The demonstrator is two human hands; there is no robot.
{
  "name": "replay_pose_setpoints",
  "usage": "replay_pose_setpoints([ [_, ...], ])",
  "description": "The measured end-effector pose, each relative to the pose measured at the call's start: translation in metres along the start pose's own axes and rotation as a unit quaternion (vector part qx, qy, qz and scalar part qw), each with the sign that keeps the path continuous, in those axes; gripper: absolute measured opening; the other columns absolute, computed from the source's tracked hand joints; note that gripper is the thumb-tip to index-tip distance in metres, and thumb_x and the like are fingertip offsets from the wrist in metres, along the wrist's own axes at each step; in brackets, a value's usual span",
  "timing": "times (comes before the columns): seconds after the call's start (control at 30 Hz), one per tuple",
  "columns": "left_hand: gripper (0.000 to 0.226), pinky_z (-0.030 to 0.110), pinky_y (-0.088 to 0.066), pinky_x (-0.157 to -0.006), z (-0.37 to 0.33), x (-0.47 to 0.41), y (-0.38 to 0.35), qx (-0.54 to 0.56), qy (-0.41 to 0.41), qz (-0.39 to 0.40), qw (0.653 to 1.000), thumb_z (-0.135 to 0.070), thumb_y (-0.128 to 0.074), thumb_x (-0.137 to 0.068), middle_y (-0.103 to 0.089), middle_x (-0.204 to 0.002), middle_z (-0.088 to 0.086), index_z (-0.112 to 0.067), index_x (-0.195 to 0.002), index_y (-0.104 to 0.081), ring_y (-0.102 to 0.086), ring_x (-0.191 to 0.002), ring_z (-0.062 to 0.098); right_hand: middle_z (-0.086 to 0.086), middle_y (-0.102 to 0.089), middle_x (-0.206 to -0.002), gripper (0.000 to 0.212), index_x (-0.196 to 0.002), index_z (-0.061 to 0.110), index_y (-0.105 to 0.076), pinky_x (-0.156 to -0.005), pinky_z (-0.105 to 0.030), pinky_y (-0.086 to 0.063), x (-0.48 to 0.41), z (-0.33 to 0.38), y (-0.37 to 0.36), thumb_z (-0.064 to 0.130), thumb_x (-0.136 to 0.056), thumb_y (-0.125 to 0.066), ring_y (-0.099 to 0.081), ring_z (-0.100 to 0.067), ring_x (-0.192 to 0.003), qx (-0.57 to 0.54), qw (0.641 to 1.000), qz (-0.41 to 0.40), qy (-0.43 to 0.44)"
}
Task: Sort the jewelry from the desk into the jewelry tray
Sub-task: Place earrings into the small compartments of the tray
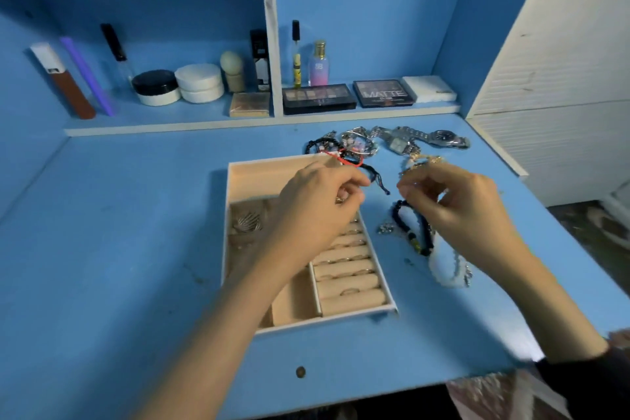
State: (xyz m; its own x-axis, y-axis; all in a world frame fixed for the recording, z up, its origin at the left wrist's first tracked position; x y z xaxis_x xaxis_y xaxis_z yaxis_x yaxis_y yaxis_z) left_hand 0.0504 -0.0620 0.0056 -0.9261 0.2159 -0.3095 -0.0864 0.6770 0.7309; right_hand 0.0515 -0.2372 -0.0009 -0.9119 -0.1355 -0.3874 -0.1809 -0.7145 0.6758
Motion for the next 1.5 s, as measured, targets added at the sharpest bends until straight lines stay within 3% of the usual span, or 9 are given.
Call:
replay_pose_setpoints([
  [0.2, 0.027, 0.027, -0.047, -0.077, -0.011, -0.011, -0.030, -0.106, -0.013, 0.162, 0.981, -0.032, -0.065, -0.083, -0.064, -0.100, -0.013, -0.029, -0.109, -0.062, -0.047, -0.086, 0.002, -0.003, -0.066, -0.069, 0.008, -0.078, 0.017, -0.069, -0.059, -0.018, -0.039, 0.015, -0.027, 0.018, 0.011, -0.083, -0.066, -0.054, -0.014, -0.065, -0.039, 0.997, -0.030, -0.052],
  [0.37, 0.028, 0.027, -0.040, -0.074, -0.015, -0.016, -0.040, -0.174, -0.038, 0.187, 0.966, -0.042, -0.067, -0.079, -0.063, -0.098, -0.010, -0.026, -0.102, -0.063, -0.046, -0.095, 0.008, -0.007, -0.067, -0.073, 0.007, -0.080, 0.016, -0.069, -0.060, -0.020, -0.039, 0.020, -0.037, 0.021, 0.011, -0.083, -0.065, -0.054, -0.016, -0.067, -0.044, 0.996, -0.038, -0.064],
  [0.47, 0.024, 0.022, -0.035, -0.071, -0.019, -0.018, -0.043, -0.177, -0.049, 0.184, 0.965, -0.038, -0.066, -0.082, -0.066, -0.094, -0.009, -0.022, -0.099, -0.066, -0.041, -0.088, 0.005, -0.007, -0.065, -0.071, 0.008, -0.079, 0.019, -0.069, -0.059, -0.024, -0.040, 0.020, -0.042, 0.023, 0.014, -0.084, -0.065, -0.052, -0.017, -0.063, -0.041, 0.996, -0.041, -0.070],
  [0.7, 0.019, 0.021, -0.045, -0.059, -0.024, -0.019, -0.043, -0.186, -0.061, 0.148, 0.969, -0.017, -0.053, -0.090, -0.069, -0.080, -0.005, -0.013, -0.083, -0.071, -0.060, -0.079, 0.009, -0.003, -0.060, -0.063, 0.007, -0.081, 0.018, -0.069, -0.051, -0.015, -0.036, 0.015, -0.046, 0.032, 0.016, -0.086, -0.064, -0.047, -0.012, -0.055, -0.047, 0.993, -0.052, -0.091],
  [0.93, 0.015, 0.025, -0.048, -0.071, -0.037, -0.023, -0.031, -0.082, -0.032, 0.086, 0.992, -0.024, -0.053, -0.090, -0.064, -0.078, -0.010, -0.018, -0.087, -0.067, -0.059, -0.070, 0.008, 0.006, -0.058, -0.066, 0.012, -0.082, 0.022, -0.068, -0.052, -0.011, -0.036, 0.006, -0.053, 0.041, 0.013, -0.086, -0.061, -0.049, -0.010, -0.056, 0.009, 0.995, -0.022, -0.100],
  [1.07, 0.014, 0.010, -0.042, -0.073, -0.047, -0.026, -0.023, -0.005, -0.024, 0.050, 0.998, -0.021, -0.056, -0.088, -0.059, -0.072, -0.016, -0.019, -0.091, -0.070, -0.055, -0.068, -0.003, 0.010, -0.057, -0.071, 0.016, -0.087, 0.021, -0.070, -0.058, -0.009, -0.036, 0.001, -0.057, 0.047, 0.009, -0.086, -0.060, -0.053, -0.007, -0.066, 0.067, 0.993, 0.022, -0.090],
  [1.13, 0.013, 0.002, -0.041, -0.067, -0.051, -0.026, -0.024, 0.027, -0.018, 0.043, 0.999, -0.020, -0.058, -0.087, -0.058, -0.071, -0.020, -0.020, -0.092, -0.070, -0.055, -0.068, -0.007, 0.010, -0.056, -0.072, 0.019, -0.085, 0.024, -0.070, -0.059, -0.011, -0.036, -0.001, -0.060, 0.052, 0.008, -0.085, -0.059, -0.052, -0.007, -0.067, 0.094, 0.991, 0.038, -0.089],
  [1.3, 0.012, -0.001, -0.039, -0.063, -0.060, -0.027, -0.034, 0.073, -0.020, 0.047, 0.996, -0.020, -0.059, -0.088, -0.060, -0.073, -0.019, -0.020, -0.092, -0.070, -0.055, -0.067, -0.008, 0.012, -0.057, -0.075, 0.020, -0.085, 0.026, -0.069, -0.068, -0.037, -0.048, -0.001, -0.068, 0.063, 0.009, -0.084, -0.058, -0.053, -0.012, -0.071, 0.149, 0.982, 0.073, -0.093],
  [1.5, 0.012, -0.002, -0.037, -0.061, -0.062, -0.028, -0.047, 0.076, -0.019, 0.069, 0.995, -0.023, -0.059, -0.088, -0.058, -0.069, -0.022, -0.022, -0.090, -0.070, -0.053, -0.067, -0.011, 0.015, -0.054, -0.071, 0.012, -0.077, 0.027, -0.067, -0.071, -0.038, -0.050, 0.001, -0.074, 0.070, 0.017, -0.082, -0.064, -0.052, -0.010, -0.070, 0.192, 0.968, 0.127, -0.101],
])
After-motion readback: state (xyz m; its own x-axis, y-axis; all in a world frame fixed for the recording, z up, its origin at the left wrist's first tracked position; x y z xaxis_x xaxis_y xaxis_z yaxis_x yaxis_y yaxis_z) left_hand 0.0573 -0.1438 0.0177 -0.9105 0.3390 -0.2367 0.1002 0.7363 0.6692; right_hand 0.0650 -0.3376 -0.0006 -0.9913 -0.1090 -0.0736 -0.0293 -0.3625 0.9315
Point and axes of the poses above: each hand's wrist, its own x-axis away from the middle knuckle, its own y-axis out of the back of the hand, z = x × y, the point moved 3 cm from there along -x, towards the middle knuckle
